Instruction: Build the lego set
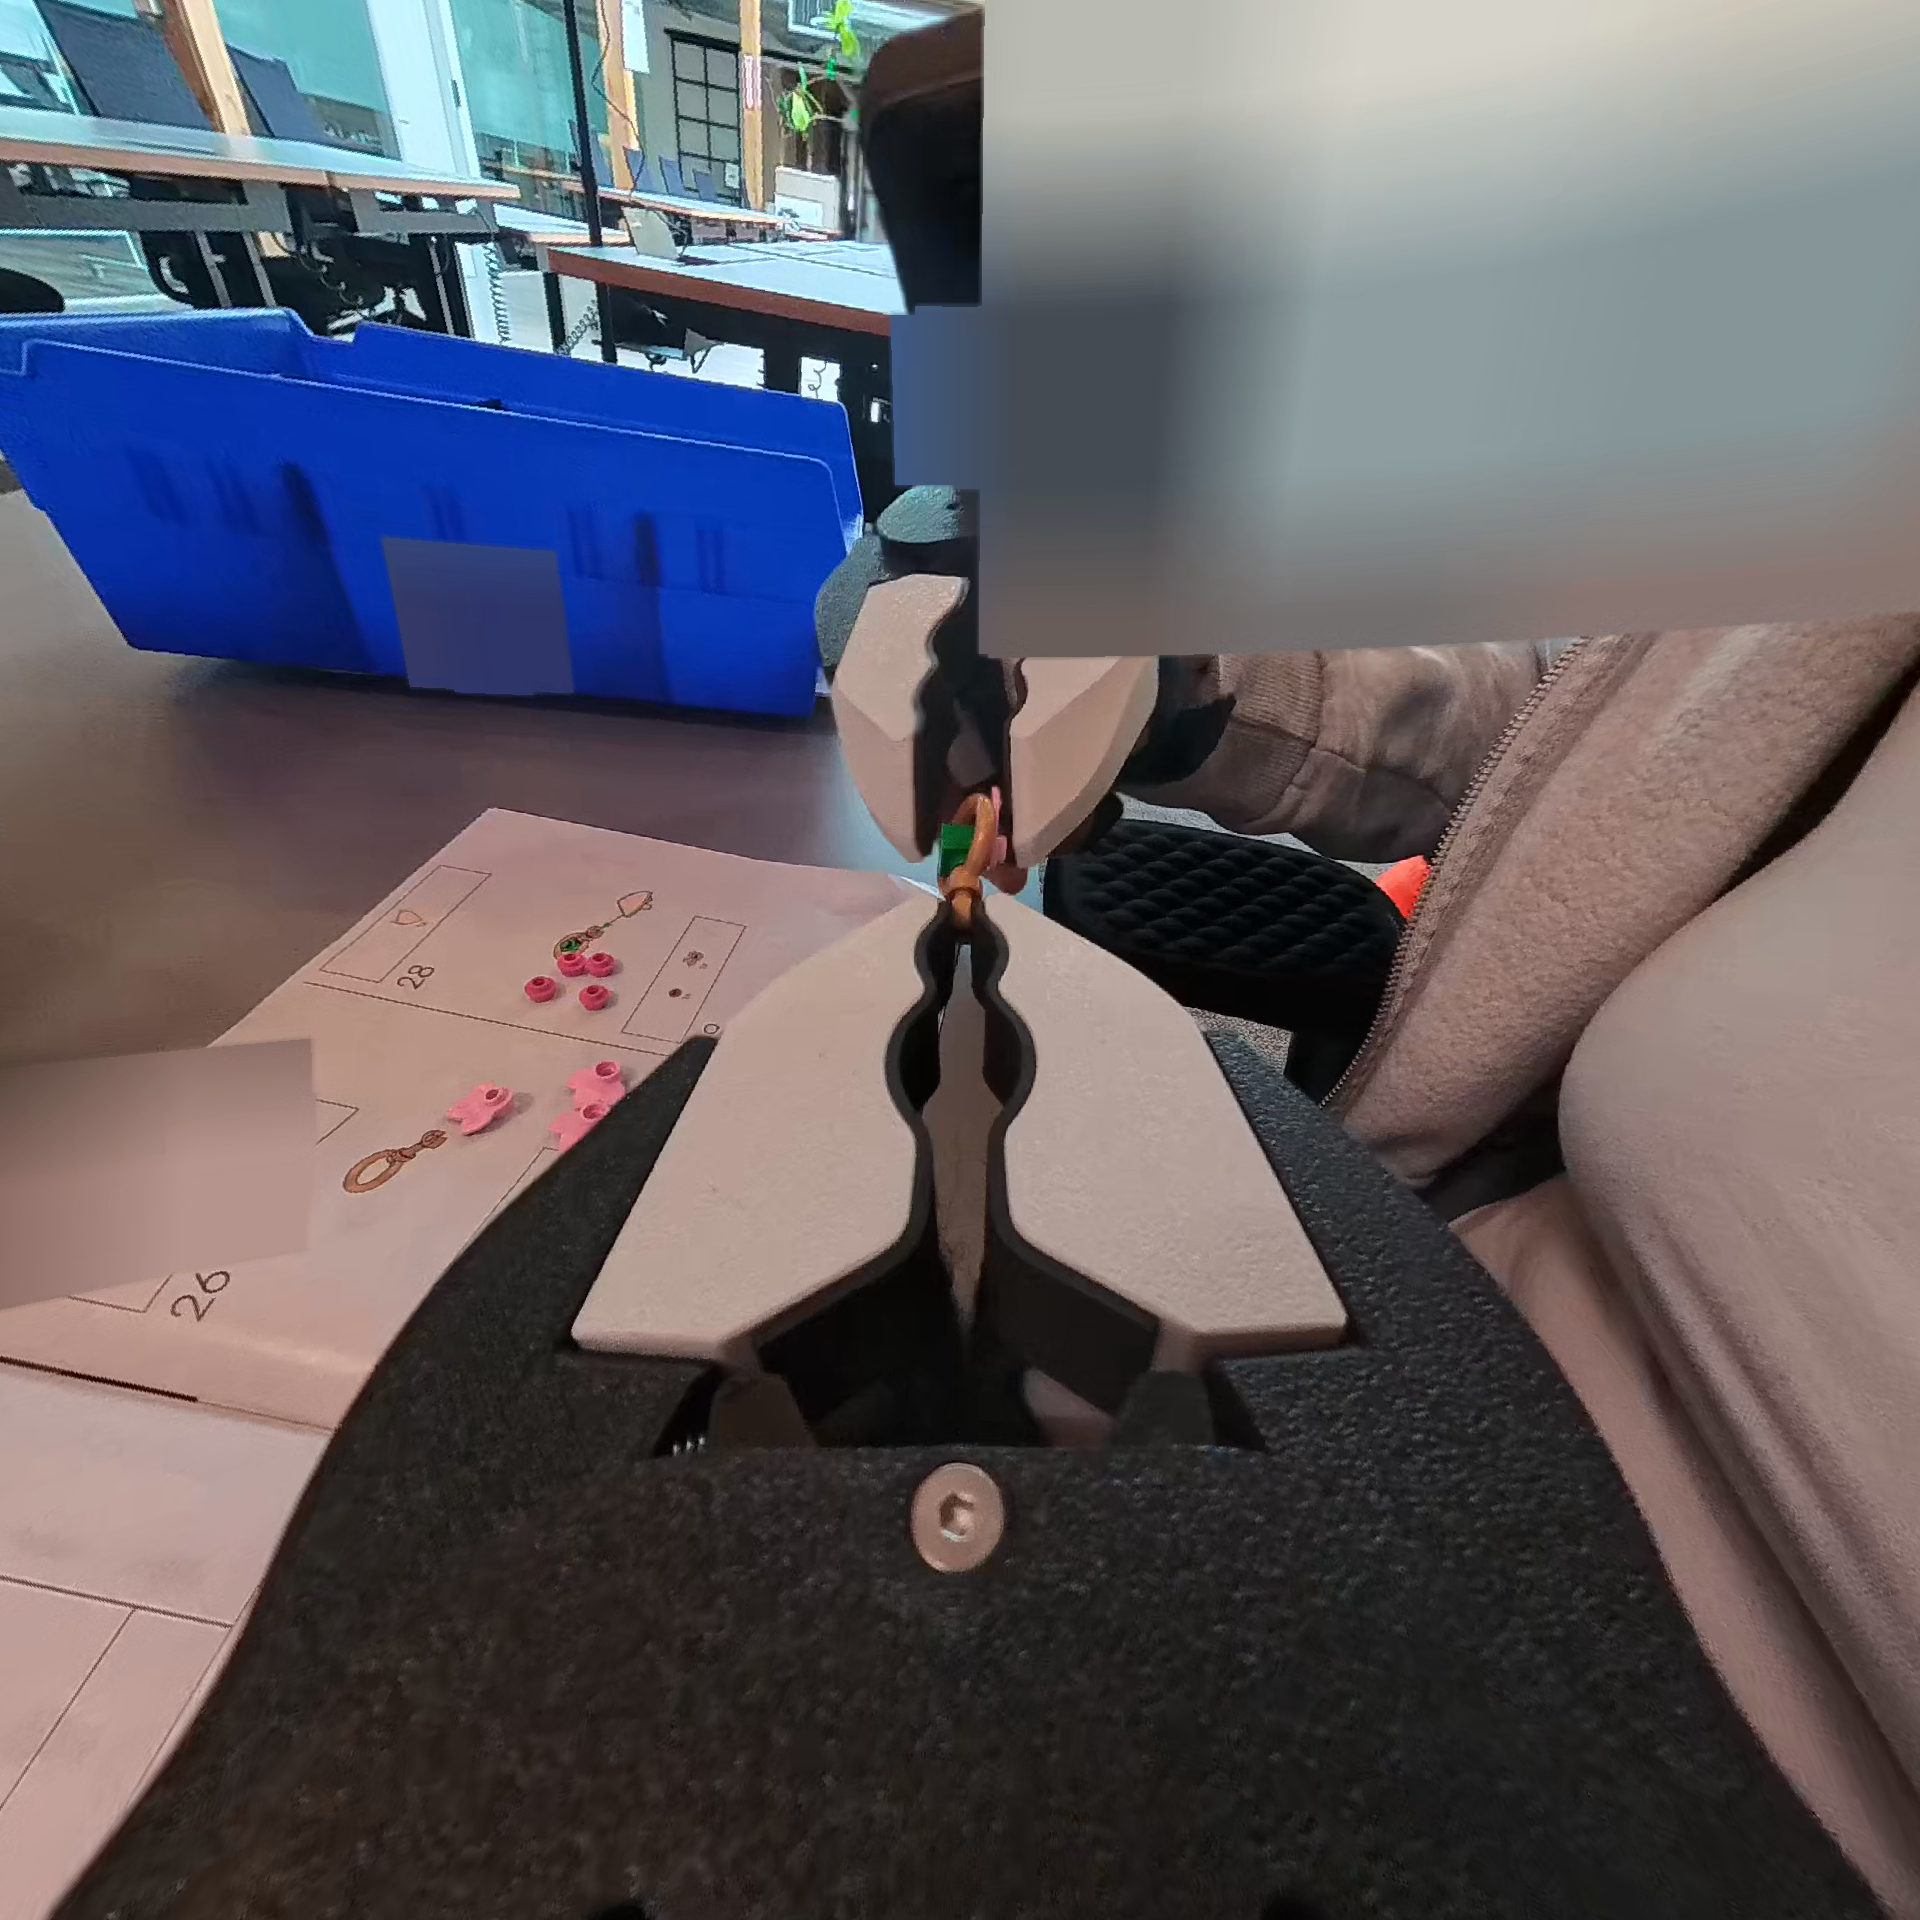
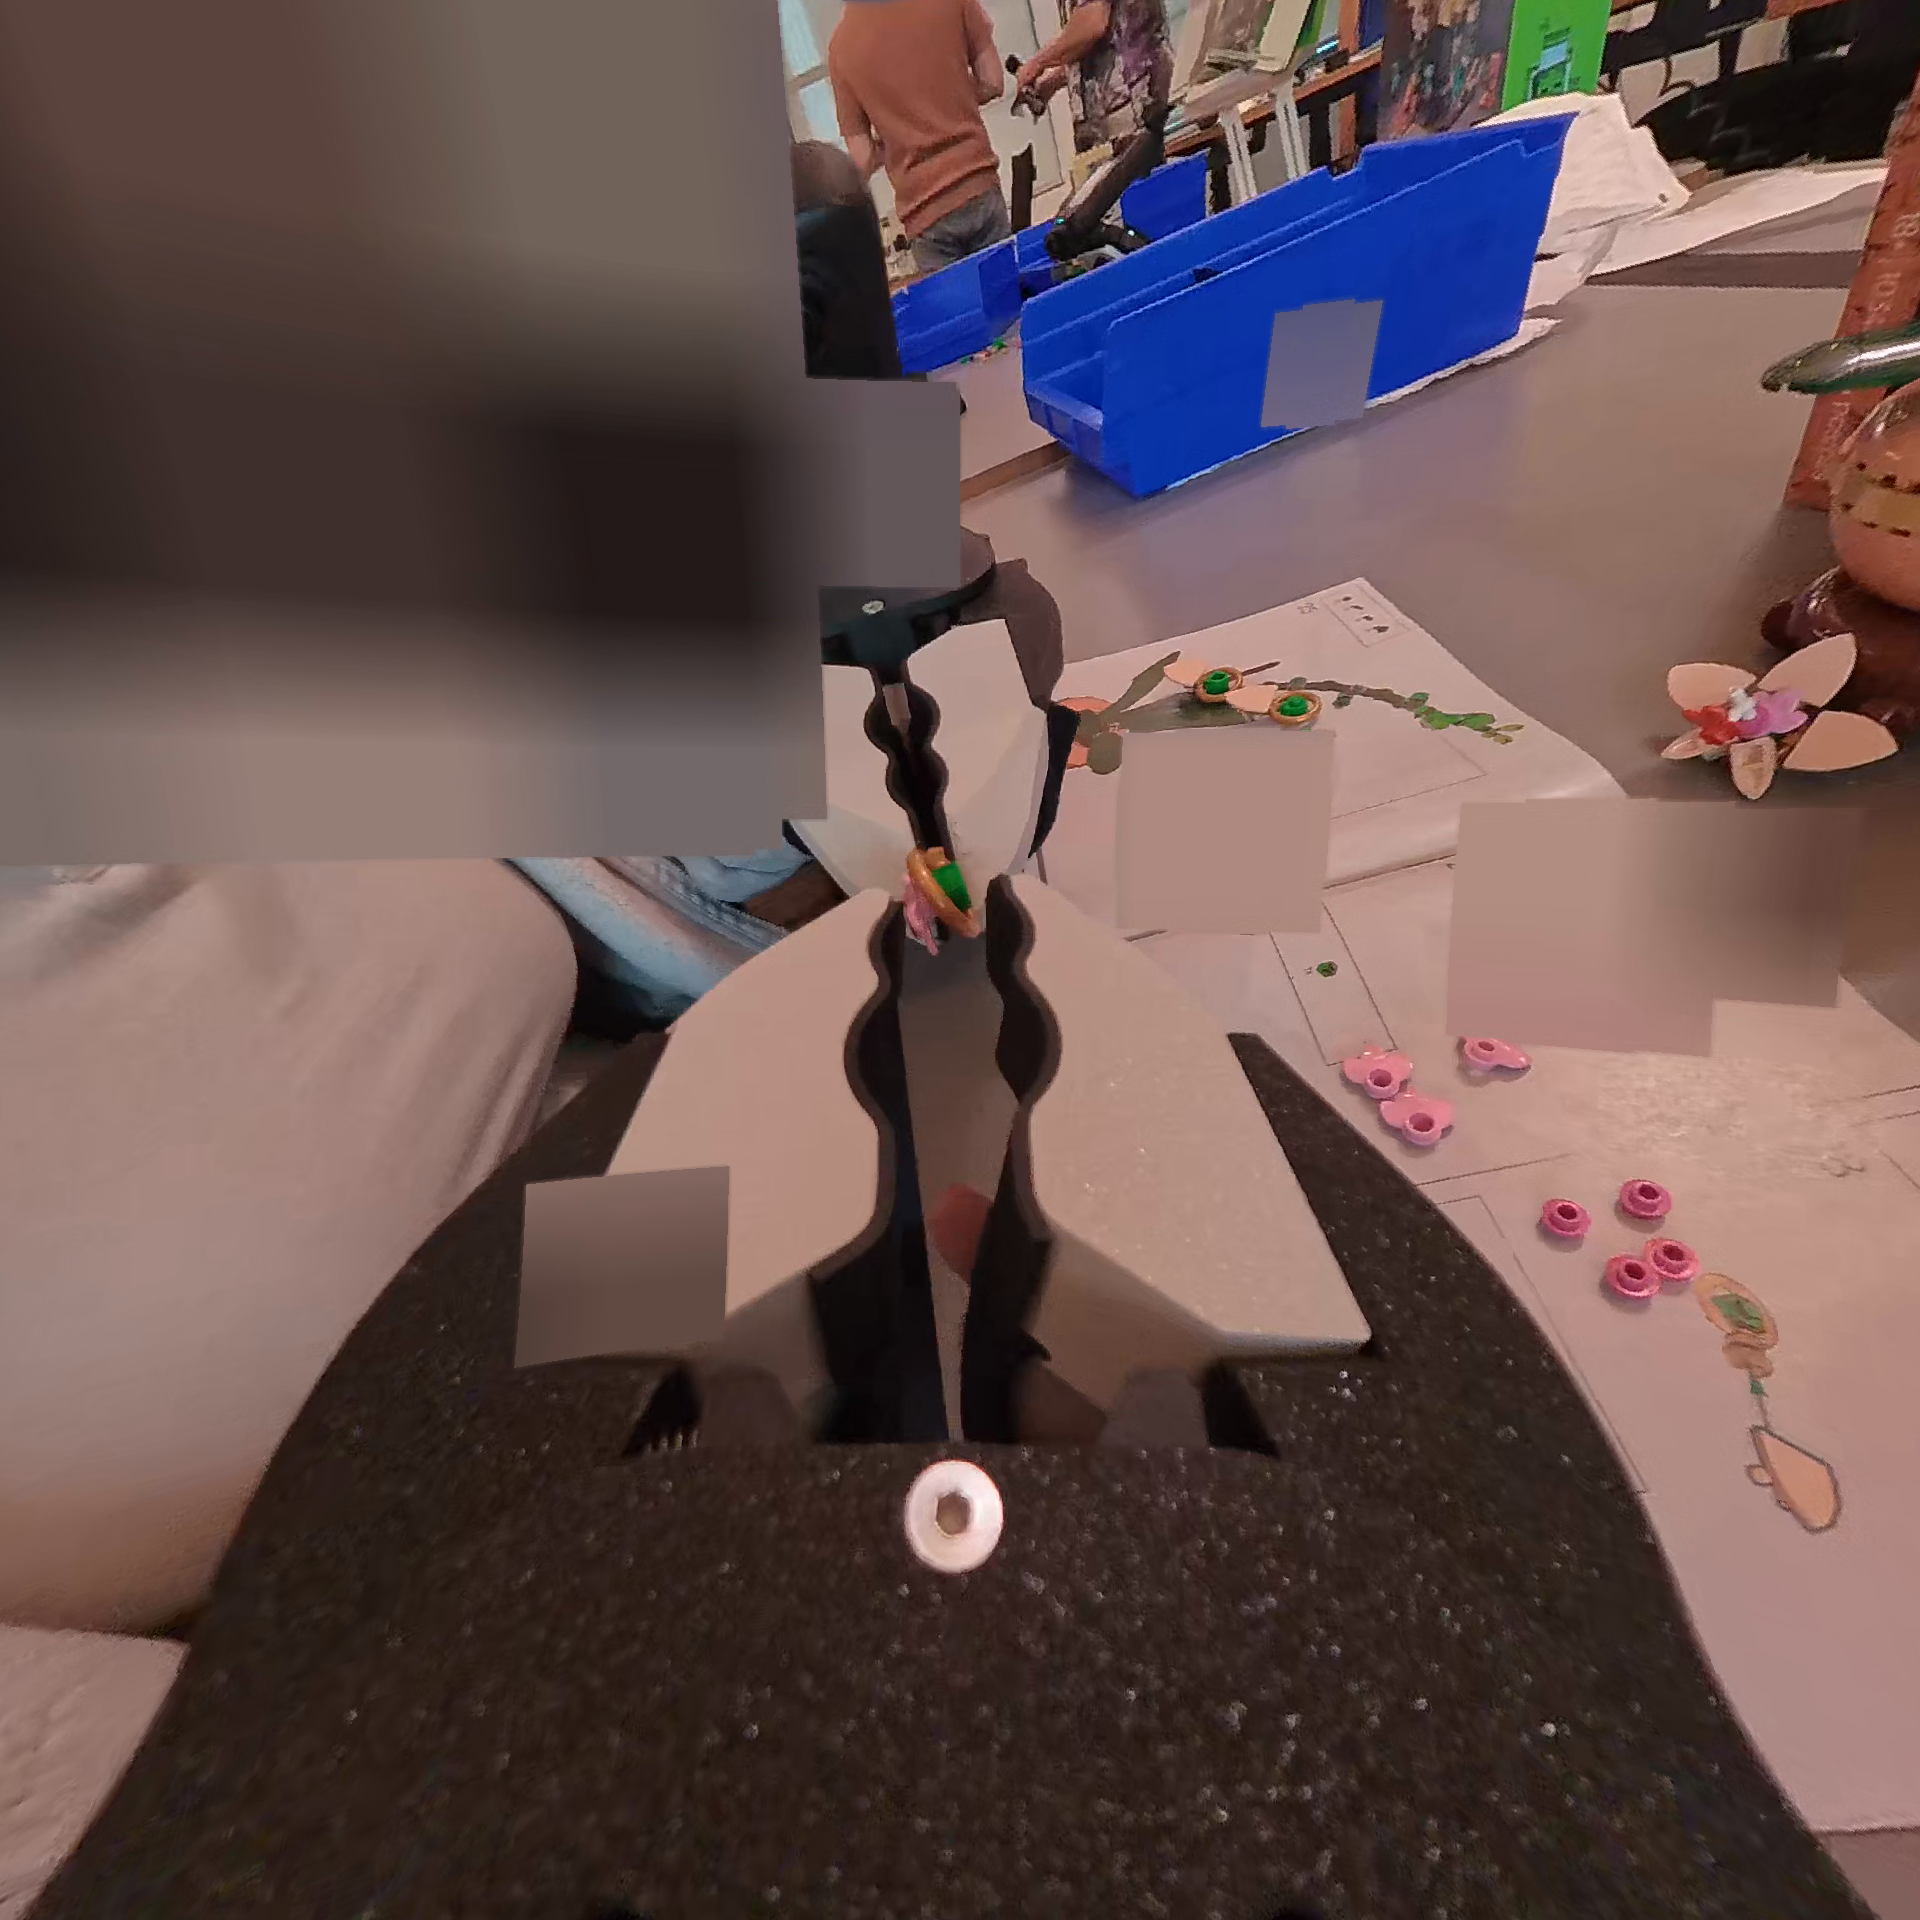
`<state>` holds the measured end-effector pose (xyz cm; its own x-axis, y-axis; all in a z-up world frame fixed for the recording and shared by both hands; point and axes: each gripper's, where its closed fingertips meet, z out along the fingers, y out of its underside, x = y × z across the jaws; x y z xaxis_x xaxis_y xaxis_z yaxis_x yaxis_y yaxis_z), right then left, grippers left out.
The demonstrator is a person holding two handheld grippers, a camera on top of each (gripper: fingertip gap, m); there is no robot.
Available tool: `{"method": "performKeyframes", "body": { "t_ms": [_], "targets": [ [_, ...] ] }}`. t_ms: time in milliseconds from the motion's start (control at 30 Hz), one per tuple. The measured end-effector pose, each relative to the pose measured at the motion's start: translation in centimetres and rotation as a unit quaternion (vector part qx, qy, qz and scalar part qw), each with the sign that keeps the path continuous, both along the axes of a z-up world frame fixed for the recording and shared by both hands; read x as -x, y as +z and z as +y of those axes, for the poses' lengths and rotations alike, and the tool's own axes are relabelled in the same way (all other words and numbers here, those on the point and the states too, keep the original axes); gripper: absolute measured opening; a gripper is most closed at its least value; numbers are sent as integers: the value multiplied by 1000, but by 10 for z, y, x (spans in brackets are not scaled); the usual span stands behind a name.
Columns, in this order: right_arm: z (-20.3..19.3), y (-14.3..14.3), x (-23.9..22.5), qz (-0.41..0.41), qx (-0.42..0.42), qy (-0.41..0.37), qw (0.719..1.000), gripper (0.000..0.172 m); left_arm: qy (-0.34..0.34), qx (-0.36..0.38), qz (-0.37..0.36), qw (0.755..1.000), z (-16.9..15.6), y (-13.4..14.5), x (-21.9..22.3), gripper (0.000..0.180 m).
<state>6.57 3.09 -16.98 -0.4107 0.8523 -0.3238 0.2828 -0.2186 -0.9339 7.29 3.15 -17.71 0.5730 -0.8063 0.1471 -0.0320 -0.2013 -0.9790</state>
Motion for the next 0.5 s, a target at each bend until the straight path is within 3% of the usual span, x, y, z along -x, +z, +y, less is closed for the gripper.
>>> {"method": "performKeyframes", "body": {
  "t_ms": [33, 500],
  "targets": [
    [-1, -1, 0, 1, -11, 0, 1000, 11, 1, 2, 1, 1000, 0, -1, 0, 3],
    [-5, -10, -1, -24, 1, 8, 1000, 10, -5, -23, 38, 999, -3, -5, 1, 5]
  ]
}}
